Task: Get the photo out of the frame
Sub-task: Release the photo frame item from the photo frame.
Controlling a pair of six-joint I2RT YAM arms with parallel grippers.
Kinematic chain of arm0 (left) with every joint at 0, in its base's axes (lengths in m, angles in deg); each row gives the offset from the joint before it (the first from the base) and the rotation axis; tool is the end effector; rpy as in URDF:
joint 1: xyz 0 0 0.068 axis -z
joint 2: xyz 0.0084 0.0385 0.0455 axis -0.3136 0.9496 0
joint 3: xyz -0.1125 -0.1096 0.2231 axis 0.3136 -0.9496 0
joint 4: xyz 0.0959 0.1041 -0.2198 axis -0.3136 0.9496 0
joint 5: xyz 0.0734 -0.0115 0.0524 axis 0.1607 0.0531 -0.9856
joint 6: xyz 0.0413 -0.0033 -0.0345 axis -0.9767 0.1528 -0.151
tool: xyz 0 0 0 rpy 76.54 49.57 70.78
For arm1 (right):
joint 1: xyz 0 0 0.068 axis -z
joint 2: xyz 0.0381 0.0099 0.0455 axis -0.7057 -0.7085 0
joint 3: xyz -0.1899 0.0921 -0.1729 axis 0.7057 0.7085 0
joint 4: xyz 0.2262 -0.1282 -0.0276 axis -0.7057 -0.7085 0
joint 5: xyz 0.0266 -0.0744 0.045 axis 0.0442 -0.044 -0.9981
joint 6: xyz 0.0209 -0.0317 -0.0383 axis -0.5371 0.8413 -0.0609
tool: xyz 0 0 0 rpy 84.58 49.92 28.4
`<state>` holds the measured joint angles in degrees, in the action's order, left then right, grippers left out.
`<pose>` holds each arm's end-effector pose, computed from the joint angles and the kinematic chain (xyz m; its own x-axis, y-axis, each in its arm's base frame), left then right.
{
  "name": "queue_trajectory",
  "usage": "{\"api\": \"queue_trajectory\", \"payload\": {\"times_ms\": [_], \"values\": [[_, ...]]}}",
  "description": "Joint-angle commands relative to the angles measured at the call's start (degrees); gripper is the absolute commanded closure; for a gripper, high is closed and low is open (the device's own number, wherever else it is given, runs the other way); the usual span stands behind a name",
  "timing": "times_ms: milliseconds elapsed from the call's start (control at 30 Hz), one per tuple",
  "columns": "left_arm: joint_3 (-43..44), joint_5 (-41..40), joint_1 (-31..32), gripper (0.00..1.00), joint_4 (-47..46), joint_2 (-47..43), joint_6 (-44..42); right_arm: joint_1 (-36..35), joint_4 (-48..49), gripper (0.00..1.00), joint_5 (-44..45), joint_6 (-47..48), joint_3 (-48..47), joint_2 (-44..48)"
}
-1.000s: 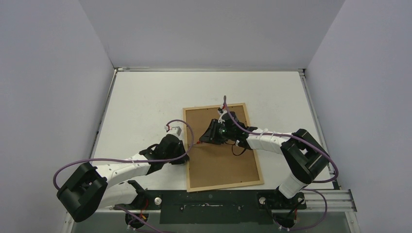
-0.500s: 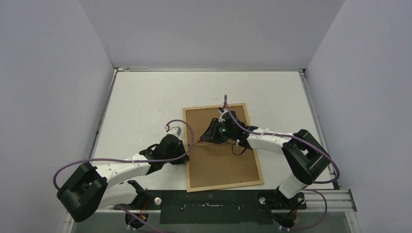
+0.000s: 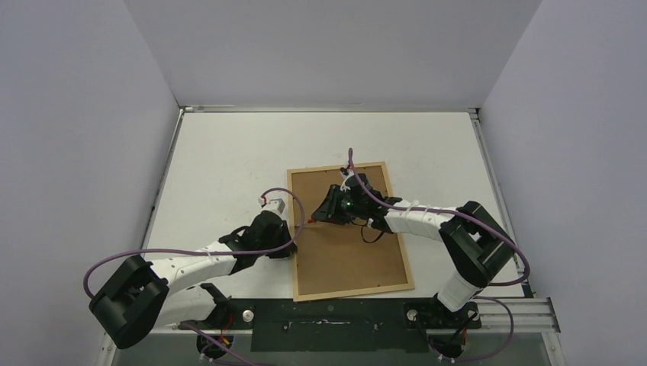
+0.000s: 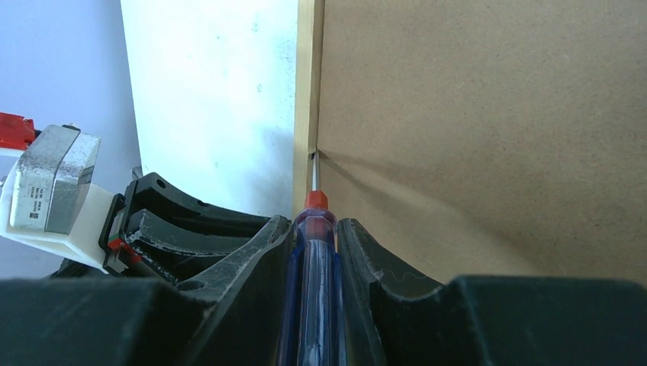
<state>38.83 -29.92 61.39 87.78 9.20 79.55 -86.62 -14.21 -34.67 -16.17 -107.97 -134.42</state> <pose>0.1511 -0.1389 0.1444 -0.8492 -0.1609 -0.5030 0.0879 0.8960 -0.4352 0.2401 0.2321 0.1761 -0.9476 0.1758 -0.2667 -0.1080 0.6095 0.7854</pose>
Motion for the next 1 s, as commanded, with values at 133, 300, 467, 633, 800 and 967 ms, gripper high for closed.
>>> {"api": "queue_trajectory", "payload": {"times_ms": [133,300,467,633,800,967], "values": [[0.6,3.0,0.7,1.00,0.7,0.5,-1.0,-3.8,-5.1,1.00,5.4,4.4,-4.9,0.0],[0.2,3.1,0.6,1.00,0.1,1.0,-1.0,-7.6,-14.2,1.00,11.1,9.3,-10.7,0.0],[-0.4,3.1,0.7,1.00,-0.6,1.1,-0.6,-10.6,-20.0,1.00,15.7,12.2,-16.5,-1.0],[-0.4,3.1,0.7,1.00,-1.0,1.1,-0.5,-13.3,-22.0,1.00,17.9,13.2,-20.3,-2.4],[-0.5,3.1,0.7,1.00,-0.8,1.0,-0.6,-15.3,-23.0,1.00,19.1,13.8,-23.5,-3.5],[-0.8,3.1,0.7,1.00,-1.1,0.9,-0.4,-15.4,-24.8,1.00,19.6,14.8,-27.5,-4.4]]}}
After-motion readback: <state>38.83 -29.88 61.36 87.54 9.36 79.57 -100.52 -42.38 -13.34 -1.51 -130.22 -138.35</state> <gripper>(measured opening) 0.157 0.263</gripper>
